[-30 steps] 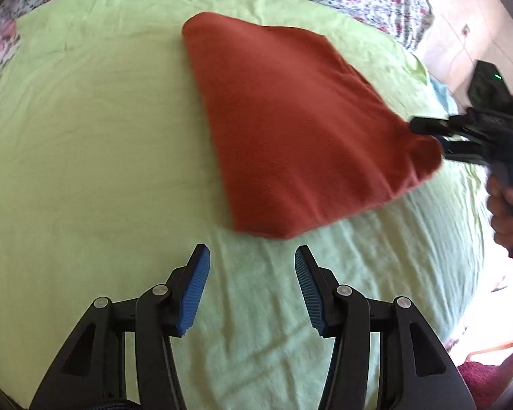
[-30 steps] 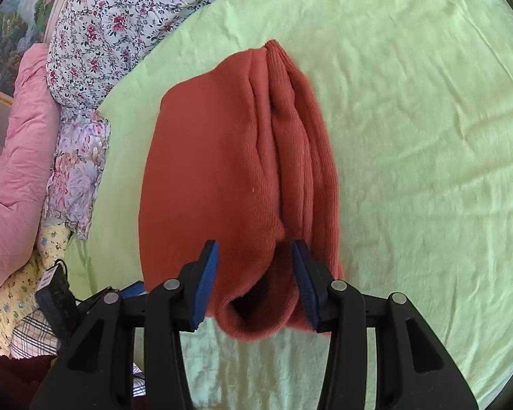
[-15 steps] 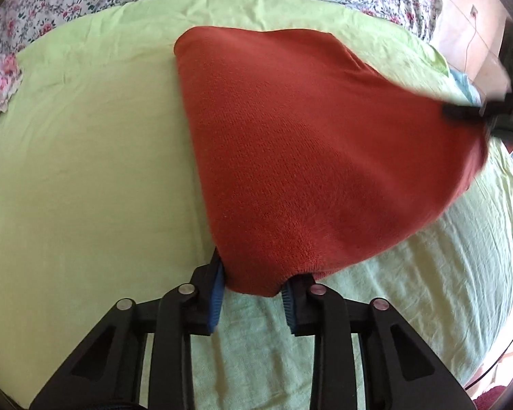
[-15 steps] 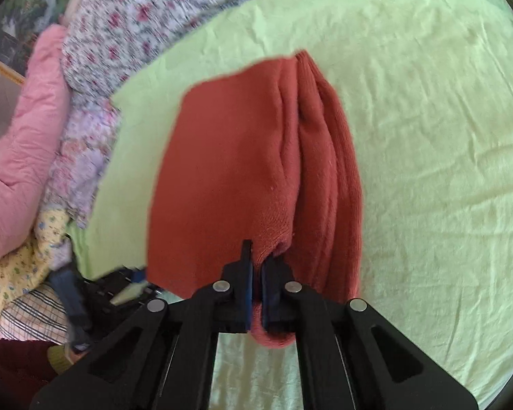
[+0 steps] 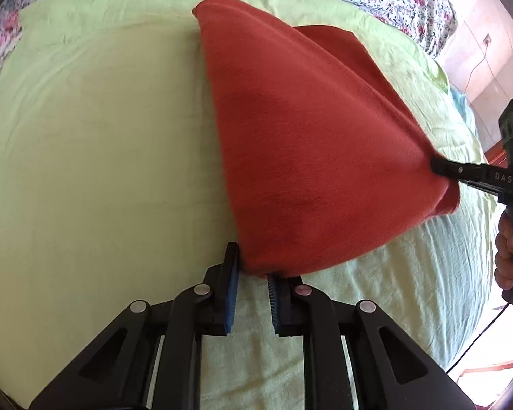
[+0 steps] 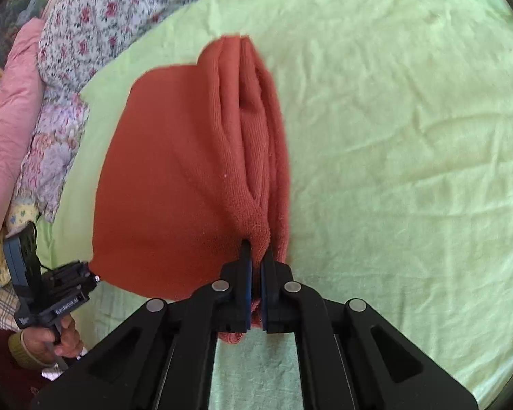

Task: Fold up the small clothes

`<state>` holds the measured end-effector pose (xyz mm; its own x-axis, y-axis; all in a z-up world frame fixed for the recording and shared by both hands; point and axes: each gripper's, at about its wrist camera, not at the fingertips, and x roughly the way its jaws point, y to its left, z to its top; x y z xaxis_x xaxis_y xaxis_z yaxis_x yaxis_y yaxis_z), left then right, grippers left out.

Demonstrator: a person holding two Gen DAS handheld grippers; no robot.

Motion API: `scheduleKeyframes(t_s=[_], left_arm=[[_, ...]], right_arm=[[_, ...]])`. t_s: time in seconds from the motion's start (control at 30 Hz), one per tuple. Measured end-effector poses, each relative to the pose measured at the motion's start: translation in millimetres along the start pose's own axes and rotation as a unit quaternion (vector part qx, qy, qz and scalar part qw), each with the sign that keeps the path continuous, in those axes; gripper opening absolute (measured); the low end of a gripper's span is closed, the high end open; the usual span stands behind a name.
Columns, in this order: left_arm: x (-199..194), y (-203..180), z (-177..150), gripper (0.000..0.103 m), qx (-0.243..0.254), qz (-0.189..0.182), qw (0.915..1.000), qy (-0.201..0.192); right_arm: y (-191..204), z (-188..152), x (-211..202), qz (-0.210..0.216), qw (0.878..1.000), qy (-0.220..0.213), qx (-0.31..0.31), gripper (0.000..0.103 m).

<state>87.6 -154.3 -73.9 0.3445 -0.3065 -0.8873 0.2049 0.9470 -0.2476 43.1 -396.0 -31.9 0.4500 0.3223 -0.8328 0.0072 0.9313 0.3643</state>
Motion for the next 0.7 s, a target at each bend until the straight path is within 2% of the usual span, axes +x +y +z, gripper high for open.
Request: scheduleKeyframes(t_s=[0.03,0.1,0.2,0.3,0.33,0.4,0.47,0.5,0.57,0.7], left_arm=[[2.0,1.4,-0.7,0.015,-0.005,-0.003,1.0,0.002],[5.9,5.7,-1.8,0.015,-0.014,-0.007,0.9998,0.01],[2.4,8.1,0.1,0.015,-0.008,-0.02,0.9995,0.022],[-6.8,14.5,-1.4,0.015,-0.008,-0.057,0.9973,0.046],[-14.2,16.5,-2.4,0.017,-0.006,-0.073,0.9962,0.047],[-31.0,21.0,-3.0,0.022,-0.002,-0.101,0.994,0.041],[-46.9,26.7,1.7,0.04,-0.005,-0.119,0.9924,0.029],[-51.0,28.8,6.6,0.051,-0.007,-0.116,0.9929,0.022],[-54.2,35.1,17.3,0.053,-0.019,-0.113,0.9933,0.01],[-37.5,44.5,53.8,0.053,-0.065,-0.107,0.9921,0.004]], right_arm=[[-0.3,-0.9,-2.4,-0.003,1.0,-0.004,0.001,0.004],[-7.2,-2.9,9.4,-0.008,1.0,0.018,0.01,0.004],[1.7,-0.2,10.0,-0.022,0.999,0.024,-0.01,0.004],[6.4,1.3,6.7,-0.012,0.999,0.053,-0.005,0.007],[5.9,1.3,2.7,-0.013,0.998,0.056,-0.003,0.012],[4.4,5.0,-7.3,-0.011,0.998,0.054,0.007,0.028],[4.3,11.6,-17.5,0.0,0.999,0.033,0.018,0.051],[2.1,15.4,-21.1,0.006,0.999,0.022,0.023,0.054],[-1.5,27.9,-24.4,0.023,0.999,0.005,0.034,0.056],[2.9,58.2,-2.4,0.027,0.999,-0.004,0.044,0.056]])
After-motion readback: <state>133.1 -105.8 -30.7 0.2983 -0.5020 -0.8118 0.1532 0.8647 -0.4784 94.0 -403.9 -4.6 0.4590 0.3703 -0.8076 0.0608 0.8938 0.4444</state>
